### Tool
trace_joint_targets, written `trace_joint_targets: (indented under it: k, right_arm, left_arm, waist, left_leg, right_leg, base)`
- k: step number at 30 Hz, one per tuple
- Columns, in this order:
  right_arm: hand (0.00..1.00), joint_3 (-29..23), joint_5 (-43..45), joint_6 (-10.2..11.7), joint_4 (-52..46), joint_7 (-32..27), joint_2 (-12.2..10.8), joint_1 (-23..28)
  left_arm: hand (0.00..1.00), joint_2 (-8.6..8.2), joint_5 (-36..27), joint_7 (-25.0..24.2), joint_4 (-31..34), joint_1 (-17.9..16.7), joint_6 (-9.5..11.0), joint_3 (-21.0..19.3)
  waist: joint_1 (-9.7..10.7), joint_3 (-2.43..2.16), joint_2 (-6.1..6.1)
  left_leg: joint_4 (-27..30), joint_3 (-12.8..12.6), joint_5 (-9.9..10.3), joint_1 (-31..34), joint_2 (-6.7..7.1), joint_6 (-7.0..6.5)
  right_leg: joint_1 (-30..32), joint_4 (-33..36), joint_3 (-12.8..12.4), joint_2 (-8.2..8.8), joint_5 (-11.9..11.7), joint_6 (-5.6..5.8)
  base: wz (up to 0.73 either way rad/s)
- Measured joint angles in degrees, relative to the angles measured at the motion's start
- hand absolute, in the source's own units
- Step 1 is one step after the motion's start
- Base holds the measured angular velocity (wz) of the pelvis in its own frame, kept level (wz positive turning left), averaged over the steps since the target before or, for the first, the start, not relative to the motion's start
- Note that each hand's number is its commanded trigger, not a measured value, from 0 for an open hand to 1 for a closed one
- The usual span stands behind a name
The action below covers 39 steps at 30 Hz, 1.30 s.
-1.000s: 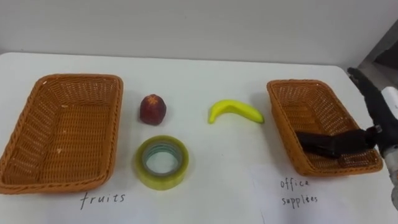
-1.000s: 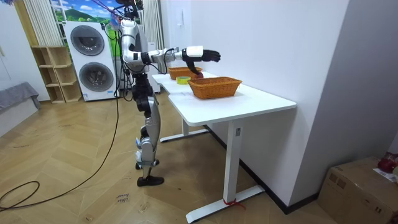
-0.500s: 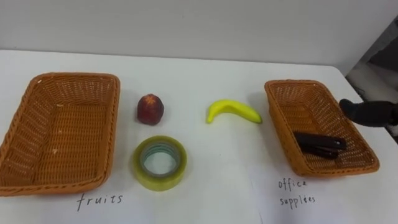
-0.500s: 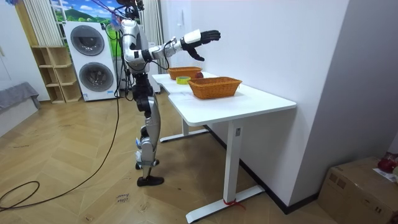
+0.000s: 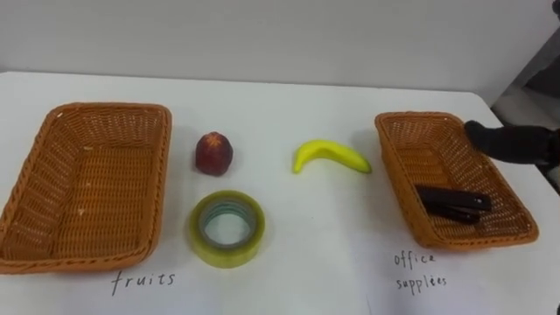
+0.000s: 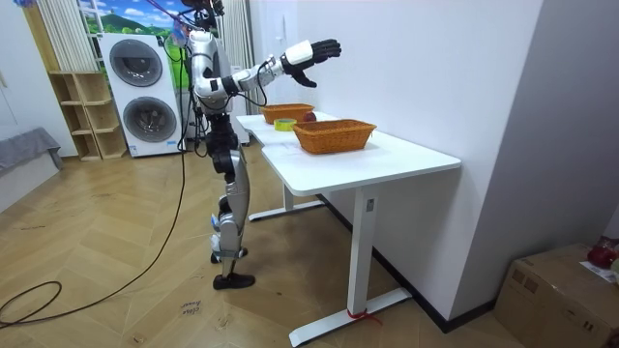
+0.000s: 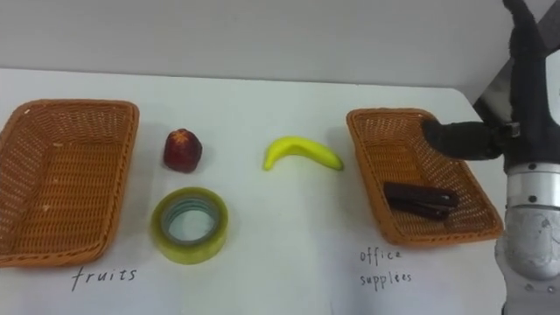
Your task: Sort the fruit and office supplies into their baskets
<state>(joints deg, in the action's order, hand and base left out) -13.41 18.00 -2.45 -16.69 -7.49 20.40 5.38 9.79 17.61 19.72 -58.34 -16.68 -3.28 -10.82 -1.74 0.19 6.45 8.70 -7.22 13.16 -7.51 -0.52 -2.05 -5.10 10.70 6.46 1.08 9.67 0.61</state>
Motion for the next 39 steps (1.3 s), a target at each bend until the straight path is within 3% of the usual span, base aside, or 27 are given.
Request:
trace_joint_targets:
  k: [9,17,19,21,24,25,29,34,39]
  right_arm:
    - [0.0,6.0,-9.7,0.0,0.0,0.1,-0.5,-0.5]
    - [0.0,8.0,-11.5,0.2,0.5,-0.1,-2.5,-3.7]
    - [0.0,8.4,-11.6,1.0,0.5,-0.5,-2.9,-5.0]
    - [0.0,9.6,-12.6,1.3,0.5,-1.3,-2.9,-5.0]
    - [0.0,12.5,-13.3,1.4,0.6,-1.5,-2.9,-5.5]
    - [0.0,13.7,-13.3,1.4,0.8,-1.0,-2.9,-5.5]
    - [0.0,15.0,-13.3,1.4,2.1,1.2,-3.0,-5.5]
    - [0.0,15.2,-12.6,1.4,2.3,1.5,-3.9,-5.5]
    - [0.0,18.1,-12.9,1.4,2.3,1.5,-4.5,-5.6]
  left_arm:
    - [0.0,-0.31,-0.1,0.0,-0.3,0.4,0.0,3.3]
    - [0.0,-0.28,-1.2,-2.5,-1.4,0.8,-0.2,7.1]
    - [0.0,-0.4,-1.3,-3.9,-1.4,0.6,-0.2,7.6]
    - [0.0,-0.43,-1.5,-4.4,-1.4,0.5,-0.2,7.6]
    - [0.0,-0.4,-2.0,-5.1,-1.4,1.0,-0.2,7.6]
    - [0.0,-0.39,-2.0,-5.3,-1.4,1.2,-0.2,7.5]
    - [0.0,-0.39,-2.0,-6.2,-1.5,1.5,-0.2,7.5]
    - [0.0,-0.23,-2.3,-7.1,-2.0,1.6,-0.2,7.6]
    - [0.0,-0.2,-2.5,-7.9,-2.0,1.7,-0.2,8.1]
  waist:
    - [-1.7,0.04,-0.78]
    - [-2.1,0.08,-1.42]
    - [-2.2,0.43,-2.3]
    - [-3.0,-0.07,-3.16]
    - [-3.4,-0.11,-4.17]
    - [-3.4,-0.44,-4.47]
    - [-3.6,-0.47,-4.37]
    - [-4.1,-0.09,-3.23]
    - [-4.8,-0.14,-2.97]
  left_leg:
    - [0.0,0.0,0.0,0.1,-0.02,0.01]
    - [1.3,2.7,0.0,2.7,0.37,0.0]
    - [1.8,2.9,0.0,3.5,0.35,0.0]
    - [1.9,2.9,0.0,3.9,0.36,0.0]
    - [1.9,2.8,0.0,4.5,0.35,-0.01]
    - [1.9,2.8,-0.1,5.0,0.34,0.02]
    - [1.9,2.8,-0.2,5.0,0.34,0.05]
    - [2.1,3.5,-0.2,5.5,0.37,0.03]
    - [2.0,3.7,-0.2,5.7,0.34,0.03]
  right_leg:
    - [0.0,-0.1,0.2,-0.02,0.0,0.0]
    - [1.0,-0.2,2.8,0.36,0.0,0.0]
    - [1.3,-0.2,3.1,0.48,0.0,0.0]
    - [1.9,-0.2,3.1,0.54,0.0,0.0]
    - [2.5,-0.2,3.2,0.58,0.0,0.0]
    - [3.1,-0.2,3.1,0.58,0.0,-0.01]
    - [3.2,-0.2,3.2,0.56,0.0,-0.02]
    - [3.2,-0.2,3.7,0.67,0.0,-0.02]
    - [3.3,-0.2,3.9,0.65,0.0,-0.02]
  base:
    - [0.0]
    - [0.17]
    - [0.08]
    - [-0.01]
    - [-0.03]
    - [0.0]
    - [0.0]
    - [0.04]
    - [0.02]
